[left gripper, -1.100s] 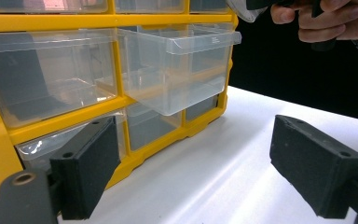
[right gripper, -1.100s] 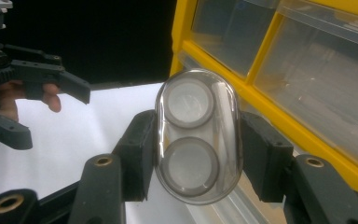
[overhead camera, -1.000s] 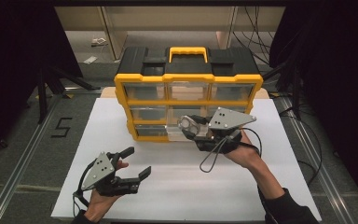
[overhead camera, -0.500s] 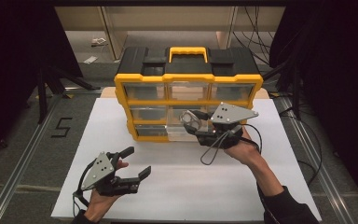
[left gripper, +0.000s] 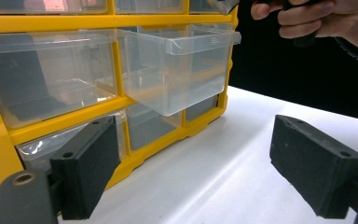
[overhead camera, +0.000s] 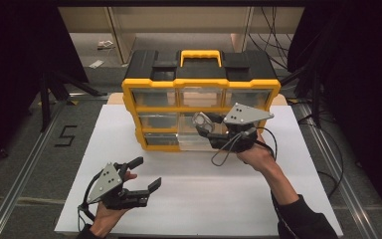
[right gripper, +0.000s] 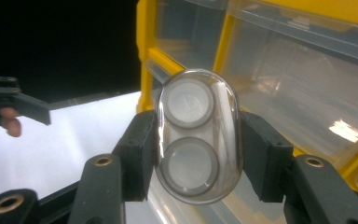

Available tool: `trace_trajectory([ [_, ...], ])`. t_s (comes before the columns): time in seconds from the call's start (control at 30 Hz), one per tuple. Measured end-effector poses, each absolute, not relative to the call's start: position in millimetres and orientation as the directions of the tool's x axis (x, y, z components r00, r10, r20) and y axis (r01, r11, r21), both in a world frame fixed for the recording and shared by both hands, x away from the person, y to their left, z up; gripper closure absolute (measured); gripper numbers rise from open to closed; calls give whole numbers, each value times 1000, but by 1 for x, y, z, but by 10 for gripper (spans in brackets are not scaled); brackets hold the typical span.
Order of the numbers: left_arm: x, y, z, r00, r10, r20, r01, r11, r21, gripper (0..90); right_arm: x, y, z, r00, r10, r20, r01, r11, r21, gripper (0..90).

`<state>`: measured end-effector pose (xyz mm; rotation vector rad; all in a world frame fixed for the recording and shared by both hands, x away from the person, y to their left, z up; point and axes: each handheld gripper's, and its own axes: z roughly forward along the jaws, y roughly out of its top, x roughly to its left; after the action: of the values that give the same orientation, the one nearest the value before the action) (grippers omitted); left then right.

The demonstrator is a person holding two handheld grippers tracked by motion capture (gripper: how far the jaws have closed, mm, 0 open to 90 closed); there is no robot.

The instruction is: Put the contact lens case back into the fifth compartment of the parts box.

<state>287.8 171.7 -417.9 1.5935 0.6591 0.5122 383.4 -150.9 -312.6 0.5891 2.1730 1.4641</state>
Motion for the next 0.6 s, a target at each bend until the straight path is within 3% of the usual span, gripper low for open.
trace_trajectory([
  [0.6,288,172,-418,740,671,-50,118,-57,991,151,400,-153,-319,-773,629,-88,181,351,919,495],
])
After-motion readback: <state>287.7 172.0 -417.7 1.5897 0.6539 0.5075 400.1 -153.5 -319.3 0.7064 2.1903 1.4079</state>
